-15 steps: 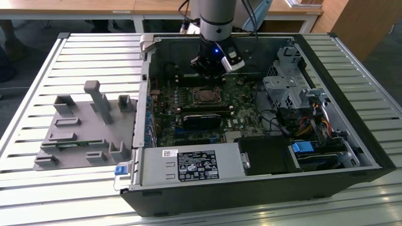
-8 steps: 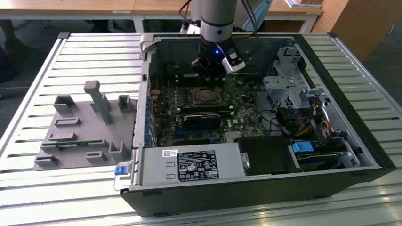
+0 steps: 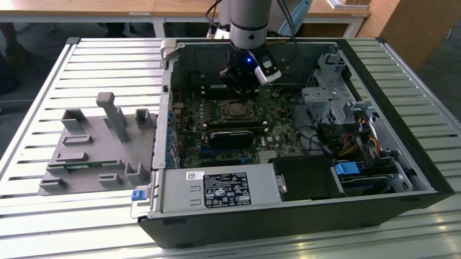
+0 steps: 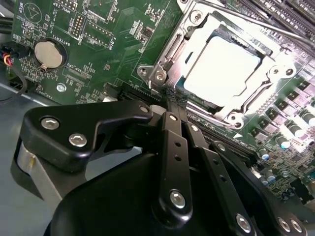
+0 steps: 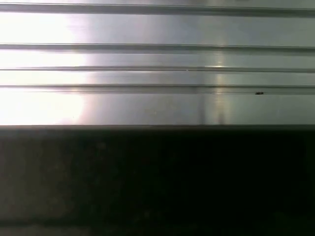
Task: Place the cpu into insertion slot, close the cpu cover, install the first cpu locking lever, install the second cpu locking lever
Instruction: 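Install the first cpu locking lever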
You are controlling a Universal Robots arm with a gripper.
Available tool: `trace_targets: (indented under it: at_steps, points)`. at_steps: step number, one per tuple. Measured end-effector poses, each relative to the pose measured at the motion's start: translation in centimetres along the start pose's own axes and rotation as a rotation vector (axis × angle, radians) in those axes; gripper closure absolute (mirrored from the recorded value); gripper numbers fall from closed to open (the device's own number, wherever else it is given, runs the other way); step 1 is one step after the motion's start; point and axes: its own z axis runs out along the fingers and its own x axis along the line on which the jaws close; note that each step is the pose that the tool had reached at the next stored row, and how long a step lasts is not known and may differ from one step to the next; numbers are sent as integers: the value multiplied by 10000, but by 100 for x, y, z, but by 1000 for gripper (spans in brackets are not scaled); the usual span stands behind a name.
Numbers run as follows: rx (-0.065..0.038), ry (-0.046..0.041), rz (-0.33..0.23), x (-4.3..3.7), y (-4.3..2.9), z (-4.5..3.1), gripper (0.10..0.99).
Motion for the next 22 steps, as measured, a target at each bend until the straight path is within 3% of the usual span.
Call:
trace_targets:
  at_steps: [13,22]
  points:
    - [12,-6,-7,0,4,20,980]
    - [15,-2,-12,-6,10,-145,980]
